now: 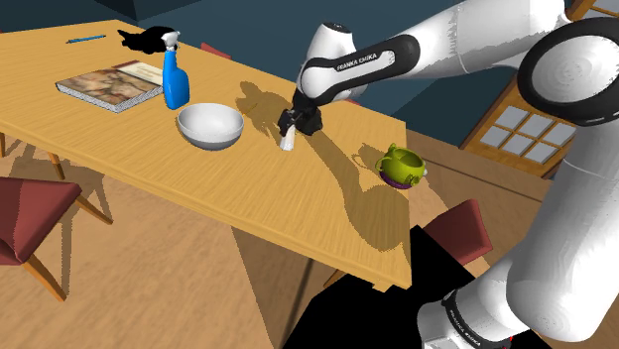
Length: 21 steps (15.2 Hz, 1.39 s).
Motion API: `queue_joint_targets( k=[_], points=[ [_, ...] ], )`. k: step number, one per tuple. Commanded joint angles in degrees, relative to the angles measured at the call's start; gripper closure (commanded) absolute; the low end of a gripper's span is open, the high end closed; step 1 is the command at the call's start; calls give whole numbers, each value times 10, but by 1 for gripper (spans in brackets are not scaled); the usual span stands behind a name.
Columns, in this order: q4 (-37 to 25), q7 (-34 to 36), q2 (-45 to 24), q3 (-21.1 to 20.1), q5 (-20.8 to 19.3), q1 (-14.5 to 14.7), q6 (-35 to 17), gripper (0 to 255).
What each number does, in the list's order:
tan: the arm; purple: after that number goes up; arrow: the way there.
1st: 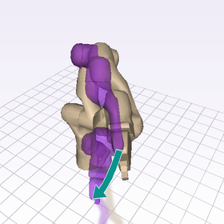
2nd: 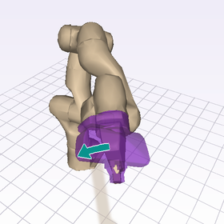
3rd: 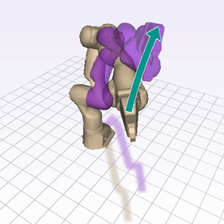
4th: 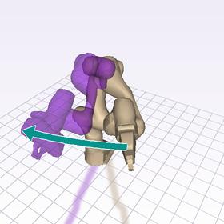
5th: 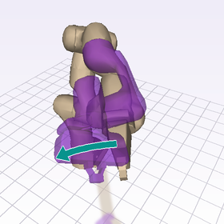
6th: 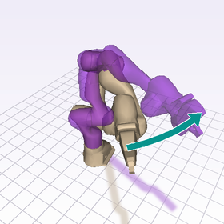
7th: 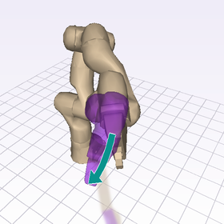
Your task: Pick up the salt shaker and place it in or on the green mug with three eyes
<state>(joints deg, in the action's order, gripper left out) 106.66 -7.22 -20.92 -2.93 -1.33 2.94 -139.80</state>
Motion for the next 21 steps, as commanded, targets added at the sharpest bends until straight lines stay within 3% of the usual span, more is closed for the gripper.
queue_joint_targets(
  k=[1, 9, 10, 21],
  points=[
    [-1, -2, -10, 1, 0, -1, -9, 0],
    [-1, -2, -10, 1, 0, -1, -9, 0],
    [-1, -2, -10, 1, 0, -1, -9, 255],
    [-6, -2, -2, 0, 1, -2, 3, 255]
  ],
)
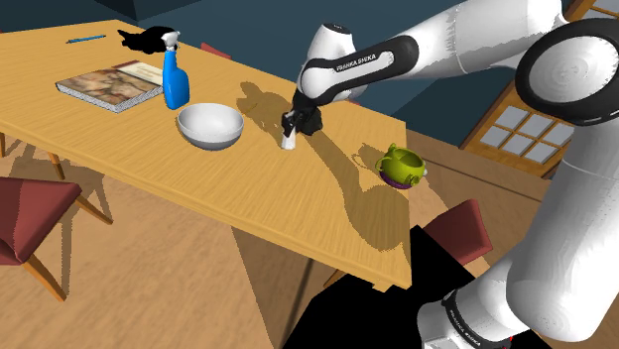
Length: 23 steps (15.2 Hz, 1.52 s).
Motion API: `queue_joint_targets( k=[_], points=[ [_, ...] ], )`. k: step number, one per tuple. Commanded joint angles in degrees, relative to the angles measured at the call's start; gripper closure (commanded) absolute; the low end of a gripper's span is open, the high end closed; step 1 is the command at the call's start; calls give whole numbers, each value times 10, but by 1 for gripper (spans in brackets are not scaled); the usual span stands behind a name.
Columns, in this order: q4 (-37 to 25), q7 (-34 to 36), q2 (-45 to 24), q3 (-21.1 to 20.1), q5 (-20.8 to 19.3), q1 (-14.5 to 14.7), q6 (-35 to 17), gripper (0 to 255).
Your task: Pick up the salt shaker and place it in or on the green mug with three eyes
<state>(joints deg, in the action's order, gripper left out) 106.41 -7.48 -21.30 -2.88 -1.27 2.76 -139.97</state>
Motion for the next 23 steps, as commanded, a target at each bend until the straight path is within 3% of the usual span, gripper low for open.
queue_joint_targets(
  k=[1, 23],
  points=[
    [-5, 0, 6, 0, 0, 0, 12, 255],
    [-93, -3, 68, -2, 5, -1, 161, 255]
  ],
)
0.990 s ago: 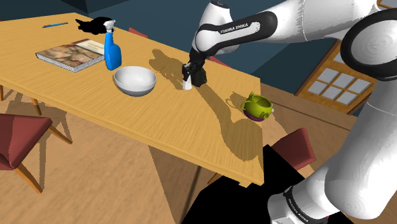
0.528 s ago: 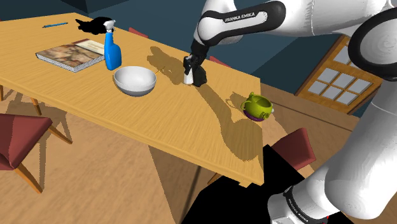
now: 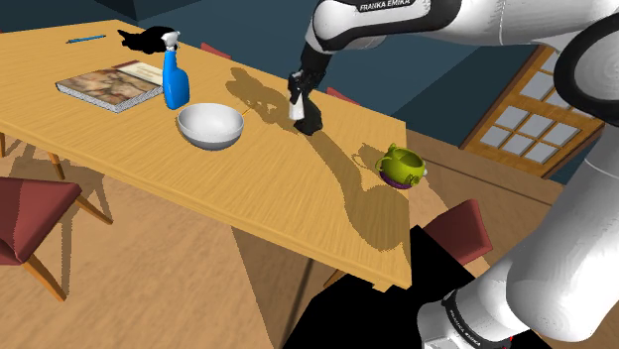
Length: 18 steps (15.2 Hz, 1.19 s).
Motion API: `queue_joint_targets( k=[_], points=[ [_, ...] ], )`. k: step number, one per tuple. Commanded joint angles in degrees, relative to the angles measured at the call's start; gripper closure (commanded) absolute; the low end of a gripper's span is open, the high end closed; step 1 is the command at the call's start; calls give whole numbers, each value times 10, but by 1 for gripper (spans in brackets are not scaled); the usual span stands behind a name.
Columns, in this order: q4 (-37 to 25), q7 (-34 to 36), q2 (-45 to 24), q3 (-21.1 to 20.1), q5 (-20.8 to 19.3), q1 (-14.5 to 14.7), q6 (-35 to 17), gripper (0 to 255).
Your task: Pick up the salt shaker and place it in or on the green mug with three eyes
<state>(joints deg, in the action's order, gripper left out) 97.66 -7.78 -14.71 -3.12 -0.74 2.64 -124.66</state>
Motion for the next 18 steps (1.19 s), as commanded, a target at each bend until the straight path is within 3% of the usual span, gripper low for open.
queue_joint_targets(
  k=[1, 8, 18],
  points=[
    [-11, 0, 3, 0, 0, 0, 15, 255],
    [-52, 0, 11, 0, 1, 0, 63, 255],
    [165, -102, 186, 38, 31, -52, 23, 255]
  ],
)
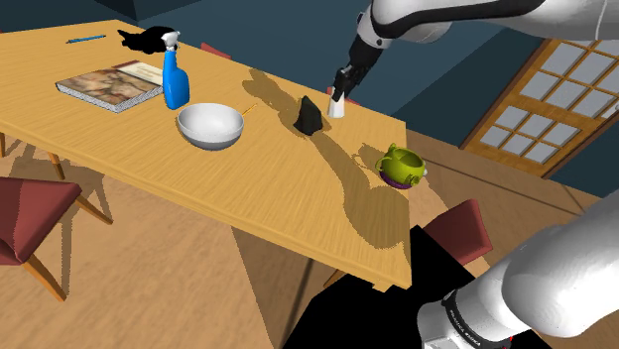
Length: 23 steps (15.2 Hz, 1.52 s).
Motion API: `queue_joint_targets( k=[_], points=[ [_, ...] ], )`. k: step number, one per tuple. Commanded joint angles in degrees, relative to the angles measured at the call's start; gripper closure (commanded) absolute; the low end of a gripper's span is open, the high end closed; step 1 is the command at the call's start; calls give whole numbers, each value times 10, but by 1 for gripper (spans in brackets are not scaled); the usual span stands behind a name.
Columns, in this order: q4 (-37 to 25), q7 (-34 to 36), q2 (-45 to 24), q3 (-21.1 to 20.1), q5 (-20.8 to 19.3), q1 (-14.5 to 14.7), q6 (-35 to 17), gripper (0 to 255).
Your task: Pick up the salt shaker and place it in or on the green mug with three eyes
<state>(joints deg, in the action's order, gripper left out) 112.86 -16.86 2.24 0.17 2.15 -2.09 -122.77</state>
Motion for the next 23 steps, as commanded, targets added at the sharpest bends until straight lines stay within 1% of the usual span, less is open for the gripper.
queue_joint_targets(
  k=[1, 8, 15, 20, 23],
  points=[
    [30, -22, 32, 10, 4, -9, 3, 255],
    [129, -99, 132, 56, 6, -41, 7, 255],
    [196, -179, 216, 111, -10, -77, 27, 255],
    [225, -242, 264, 158, -30, -108, 49, 255],
    [245, -245, 261, 161, -30, -108, 25, 255]
  ],
)
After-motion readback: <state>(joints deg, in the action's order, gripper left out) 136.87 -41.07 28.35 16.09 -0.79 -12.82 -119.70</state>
